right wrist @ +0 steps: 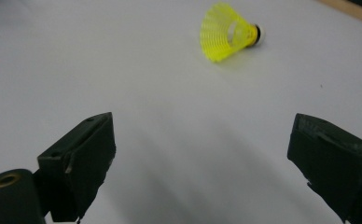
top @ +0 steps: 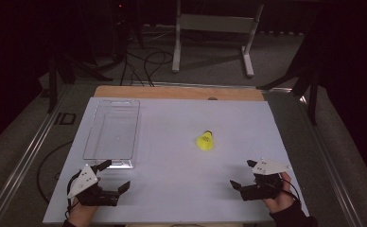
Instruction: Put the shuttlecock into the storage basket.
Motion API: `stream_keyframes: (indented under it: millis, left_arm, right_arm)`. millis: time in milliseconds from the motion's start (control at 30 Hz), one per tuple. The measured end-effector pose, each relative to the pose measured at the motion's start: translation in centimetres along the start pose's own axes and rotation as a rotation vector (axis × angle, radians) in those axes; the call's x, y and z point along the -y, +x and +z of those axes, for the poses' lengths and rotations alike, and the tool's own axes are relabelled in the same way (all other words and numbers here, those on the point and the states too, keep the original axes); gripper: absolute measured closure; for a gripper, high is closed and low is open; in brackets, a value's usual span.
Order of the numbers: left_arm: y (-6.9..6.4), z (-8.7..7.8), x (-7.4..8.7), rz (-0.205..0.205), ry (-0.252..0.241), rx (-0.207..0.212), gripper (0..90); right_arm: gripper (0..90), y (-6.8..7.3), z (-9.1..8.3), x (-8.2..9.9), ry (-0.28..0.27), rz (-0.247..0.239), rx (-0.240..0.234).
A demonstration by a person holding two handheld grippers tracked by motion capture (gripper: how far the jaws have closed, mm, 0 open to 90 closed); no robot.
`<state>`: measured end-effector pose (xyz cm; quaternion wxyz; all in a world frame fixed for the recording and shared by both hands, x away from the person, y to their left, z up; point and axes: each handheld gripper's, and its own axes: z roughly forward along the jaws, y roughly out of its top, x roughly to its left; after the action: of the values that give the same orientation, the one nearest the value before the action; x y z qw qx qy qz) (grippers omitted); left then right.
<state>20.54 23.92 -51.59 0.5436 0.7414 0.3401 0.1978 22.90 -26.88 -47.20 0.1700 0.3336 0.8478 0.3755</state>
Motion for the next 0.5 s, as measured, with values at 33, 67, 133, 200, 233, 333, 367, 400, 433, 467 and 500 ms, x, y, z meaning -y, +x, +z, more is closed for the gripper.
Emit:
stream_keyframes:
  millis: [33, 67, 133, 200, 233, 333, 367, 400, 433, 467, 500]
  left_arm:
    - [0.0, 0.0, 0.0, 0.000, 0.001, 0.000, 0.2]
    - [0.0, 0.0, 0.0, -0.001, 0.001, 0.000, 0.2]
    - [0.0, 0.0, 0.0, -0.001, 0.000, 0.000, 0.2]
    - [0.0, 0.0, 0.0, -0.001, 0.000, 0.001, 0.2]
    - [0.0, 0.0, 0.0, 0.000, 0.001, 0.001, 0.2]
    - [0.0, 0.0, 0.0, -0.001, 0.000, 0.002, 0.2]
    - [0.0, 0.0, 0.0, 0.000, 0.000, 0.001, 0.2]
    - [0.0, 0.0, 0.0, -0.001, 0.000, 0.002, 0.2]
    - [0.0, 0.0, 0.0, -0.002, -0.001, 0.003, 0.2]
    - [0.0, 0.0, 0.0, -0.002, -0.001, 0.003, 0.2]
    - [0.0, 0.0, 0.0, -0.001, -0.001, 0.003, 0.2]
  right_arm:
    - [7.5, 0.0, 0.0, -0.2, 0.023, -0.005, 0.006]
    - [7.5, 0.0, 0.1, -0.3, 0.048, -0.007, 0.002]
    - [7.5, 0.0, 0.2, -0.6, 0.072, -0.009, 0.000]
    - [7.5, -0.1, 0.2, -0.9, 0.092, -0.009, -0.001]
    - [7.5, -0.1, 0.1, -1.0, 0.102, -0.003, -0.002]
    - [7.5, -0.3, 0.1, -1.5, 0.137, 0.011, -0.001]
    - [7.5, -0.3, 0.1, -1.7, 0.152, 0.022, -0.003]
    - [7.5, -0.4, 0.1, -1.8, 0.167, 0.024, -0.006]
    - [7.5, -0.5, 0.1, -1.9, 0.182, 0.028, -0.006]
    - [7.5, -0.5, 0.1, -2.0, 0.192, 0.031, -0.008]
    - [7.5, -0.6, 0.1, -2.0, 0.204, 0.037, -0.013]
